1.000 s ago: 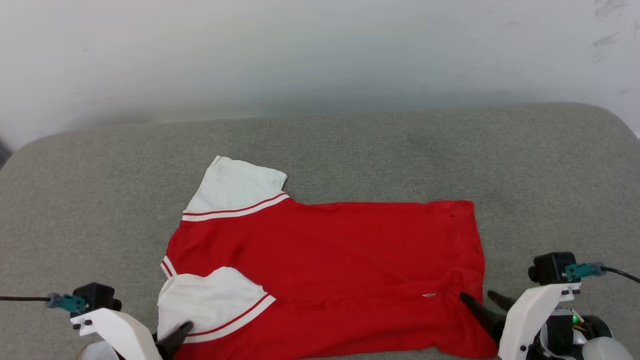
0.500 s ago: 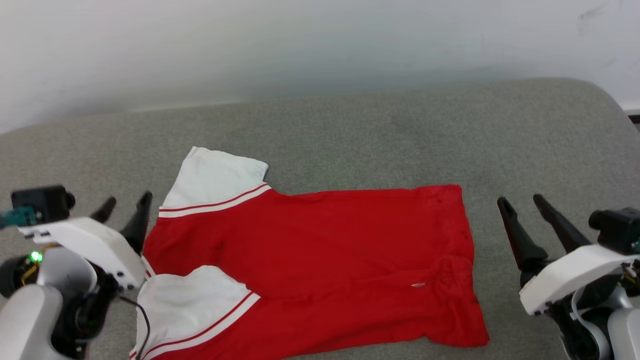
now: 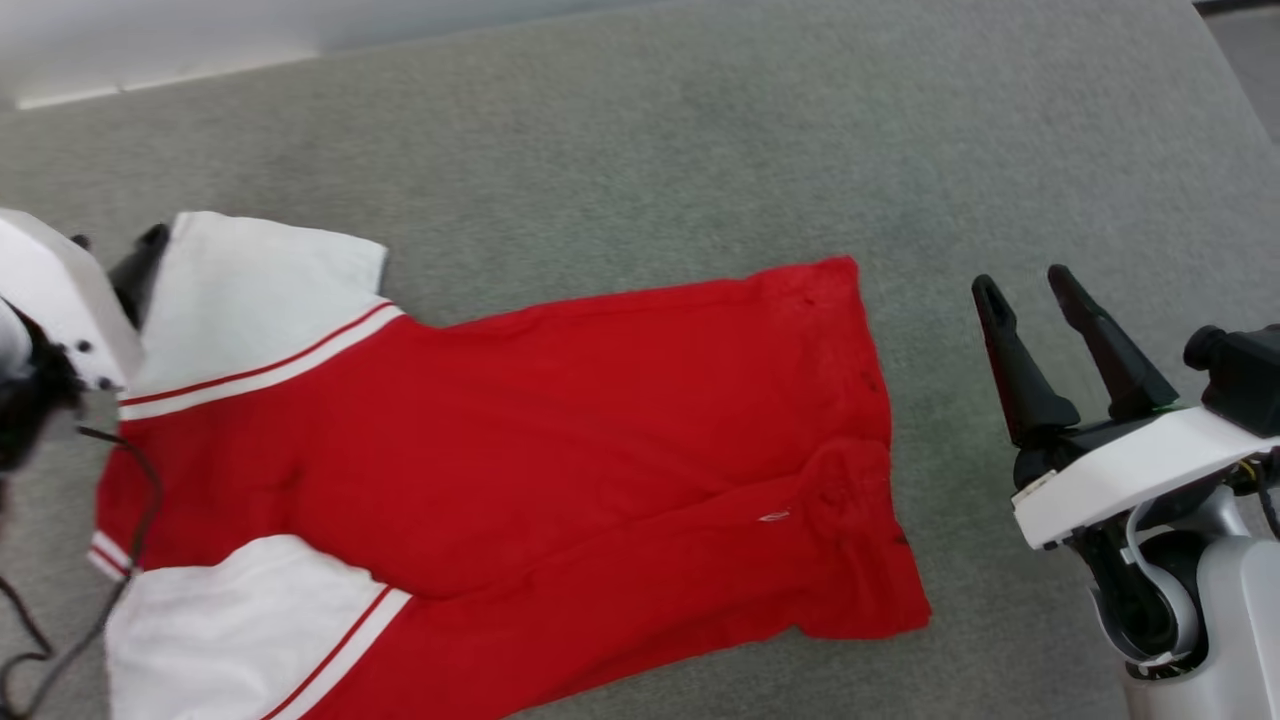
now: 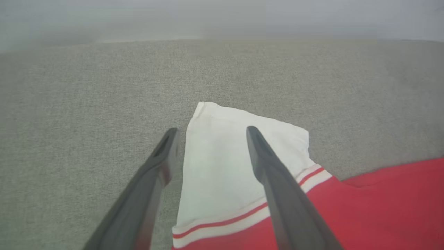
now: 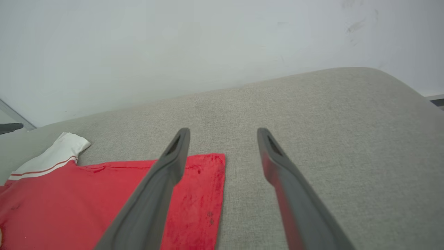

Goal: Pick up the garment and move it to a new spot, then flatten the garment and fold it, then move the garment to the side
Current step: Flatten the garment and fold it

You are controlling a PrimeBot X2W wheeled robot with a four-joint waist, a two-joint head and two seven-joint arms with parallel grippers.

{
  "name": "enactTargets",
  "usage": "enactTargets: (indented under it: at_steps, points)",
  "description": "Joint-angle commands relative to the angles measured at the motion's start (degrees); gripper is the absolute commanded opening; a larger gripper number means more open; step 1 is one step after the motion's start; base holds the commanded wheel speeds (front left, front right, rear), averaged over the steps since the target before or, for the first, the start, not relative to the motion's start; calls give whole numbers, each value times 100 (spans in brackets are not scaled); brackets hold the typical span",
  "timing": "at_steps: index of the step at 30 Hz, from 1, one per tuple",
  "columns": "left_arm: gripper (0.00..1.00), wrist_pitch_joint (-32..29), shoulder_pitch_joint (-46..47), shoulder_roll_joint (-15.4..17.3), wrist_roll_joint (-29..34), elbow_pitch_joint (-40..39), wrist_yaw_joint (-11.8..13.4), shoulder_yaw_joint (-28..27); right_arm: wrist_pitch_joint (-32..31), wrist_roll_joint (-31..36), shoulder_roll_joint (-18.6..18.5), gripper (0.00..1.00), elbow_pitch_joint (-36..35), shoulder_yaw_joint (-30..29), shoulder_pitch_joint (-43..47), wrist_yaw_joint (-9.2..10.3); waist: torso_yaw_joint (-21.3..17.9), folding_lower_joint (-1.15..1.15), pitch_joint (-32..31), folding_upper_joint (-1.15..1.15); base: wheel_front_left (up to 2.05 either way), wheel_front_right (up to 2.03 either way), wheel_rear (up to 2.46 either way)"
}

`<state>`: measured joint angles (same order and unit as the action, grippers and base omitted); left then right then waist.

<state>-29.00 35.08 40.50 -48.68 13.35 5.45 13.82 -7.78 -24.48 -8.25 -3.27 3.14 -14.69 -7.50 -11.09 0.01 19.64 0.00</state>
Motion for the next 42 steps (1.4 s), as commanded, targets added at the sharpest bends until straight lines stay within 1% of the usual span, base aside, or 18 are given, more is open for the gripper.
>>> enactTargets:
  at_steps: [1, 5, 8, 10, 15, 18, 20, 22, 23, 24, 25, 30, 33, 36, 40, 42]
  points:
    - [100, -290, 206, 159, -25, 139, -42, 36, 57, -45, 45, 100, 52, 19, -73, 2, -247, -1, 242, 0, 0, 0, 0]
    - [100, -897, 560, 331, -158, 413, -107, 108, 162, -144, 92, 100, 167, 85, -136, 2, -378, -1, 431, 0, 0, 0, 0]
    - [100, -1237, 780, 342, -301, 569, -159, 124, 238, -227, 112, 100, 254, 131, -193, 2, -457, -1, 608, 0, 0, 0, 0]
    - [100, -1397, 905, 415, -316, 667, -163, 145, 300, -281, 119, 100, 307, 173, -225, 2, -520, -1, 730, 0, 0, 0, 0]
    - [100, -1684, 1021, 685, -226, 921, -35, 142, 424, -398, 152, 100, 457, 262, -311, 2, -687, -1, 955, 0, 0, 0, 0]
    - [100, -1834, 932, 711, -333, 1087, -46, 149, 480, -480, 107, 100, 537, 275, -308, 2, -726, -1, 1035, 0, 0, 0, 0]
    - [100, -1912, 885, 684, -372, 1141, -58, 174, 493, -501, 92, 100, 559, 275, -323, 2, -730, -1, 1056, 0, 0, 0, 0]
    - [100, -2126, 805, 592, -522, 1221, -56, 207, 515, -543, 67, 100, 606, 273, -343, 2, -734, -1, 1084, 0, 0, 0, 0]
    - [73, -2228, 757, 534, -567, 1231, -59, 239, 528, -575, 54, 100, 625, 273, -360, 2, -732, -1, 1094, 0, 0, 0, 0]
    - [55, -2263, 727, 485, -603, 1217, -61, 260, 518, -604, 42, 100, 648, 268, -374, 2, -722, -1, 1097, 0, 0, 0, 0]
    - [0, -2249, 728, 436, -633, 1194, -62, 262, 492, -639, 29, 100, 669, 273, -396, 2, -708, -1, 1098, 0, 0, 0, 0]
    - [0, -1943, 871, 329, -565, 1166, -136, 253, 255, -945, -152, 100, 770, 428, -575, 2, -609, -1, 983, 0, 0, 0, 0]
    - [0, -1679, 1017, 314, -455, 1188, -172, 240, -57, -1208, -290, 100, 918, 542, -808, 1, -520, -1, 846, 0, 0, 0, 0]
    - [0, -1382, 1249, 217, -327, 1219, -191, 245, -619, -1392, -476, 100, 1301, 646, -1165, 1, -364, -1, 722, 0, 0, 0, 0]
    - [0, -1053, 1546, -68, -164, 1302, -230, 356, -1488, -1532, -679, 100, 1883, 854, -1714, 2, -64, -1, 631, 0, 0, 0, 0]
    - [0, -922, 1688, -251, -123, 1345, -272, 423, -1870, -1577, -711, 100, 2157, 964, -2013, 1, 91, -1, 620, 0, 0, 0, 0]
